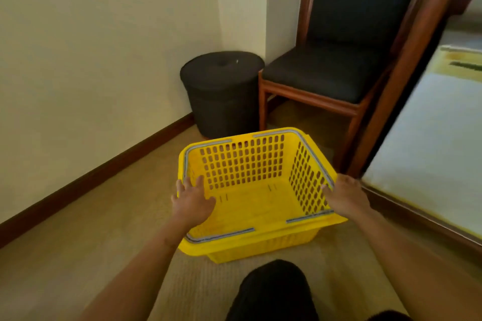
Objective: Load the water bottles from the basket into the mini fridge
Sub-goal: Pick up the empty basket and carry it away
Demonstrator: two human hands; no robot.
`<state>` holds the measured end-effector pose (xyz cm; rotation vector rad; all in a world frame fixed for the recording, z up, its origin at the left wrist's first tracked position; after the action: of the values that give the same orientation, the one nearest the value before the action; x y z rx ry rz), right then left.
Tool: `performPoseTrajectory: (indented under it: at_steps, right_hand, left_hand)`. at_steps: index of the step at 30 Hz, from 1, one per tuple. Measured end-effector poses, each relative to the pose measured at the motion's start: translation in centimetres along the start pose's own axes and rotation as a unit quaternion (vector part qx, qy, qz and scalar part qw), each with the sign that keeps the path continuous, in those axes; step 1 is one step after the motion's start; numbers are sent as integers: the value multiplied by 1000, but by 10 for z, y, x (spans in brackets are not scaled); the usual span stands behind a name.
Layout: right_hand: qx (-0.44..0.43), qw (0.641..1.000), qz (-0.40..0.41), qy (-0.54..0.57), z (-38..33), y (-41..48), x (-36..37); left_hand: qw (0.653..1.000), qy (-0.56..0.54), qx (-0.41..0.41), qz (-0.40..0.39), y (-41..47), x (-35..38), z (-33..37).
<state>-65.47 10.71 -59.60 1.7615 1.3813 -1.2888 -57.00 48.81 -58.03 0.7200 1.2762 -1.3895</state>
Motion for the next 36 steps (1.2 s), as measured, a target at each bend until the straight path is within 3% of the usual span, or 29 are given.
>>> performPoseTrajectory:
  at_steps: [2,5,10,16,22,31,36]
  right_hand:
    - [42,999,-1,14,3,14,23]
    - [85,995,44,14,9,26,40]
    - [134,986,101,4,31,45,48]
    - [169,981,85,46,27,27,25]
    - [199,973,76,83,-8,-4,-79]
    - [203,966,113,109,-118,-36,-350]
    - [207,959,146,129,-170,-31,-446]
  left_hand:
    - [995,-10,-92,-27,18,22,-34]
    - [980,-100,-158,-61,37,53,-61]
    - [964,-177,-199,16,54,69,-74]
    - [955,-201,-216,-7,46,50,-80]
    - [961,-204,-187,8,20,-69,-38]
    - [976,-172,-128,26,-17,-358,68]
    - [980,-170,-93,35,-3,-476,119]
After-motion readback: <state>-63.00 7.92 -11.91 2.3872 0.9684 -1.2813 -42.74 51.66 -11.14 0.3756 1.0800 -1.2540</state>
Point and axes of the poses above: each hand's wrist, its own y-axis towards the middle knuckle, its own x-axis out of the palm, z = x × y, the point moved 6 cm from there along y, towards the middle knuckle, and after that the axes turned 14 degrees about -x, right-handed, at the moved point
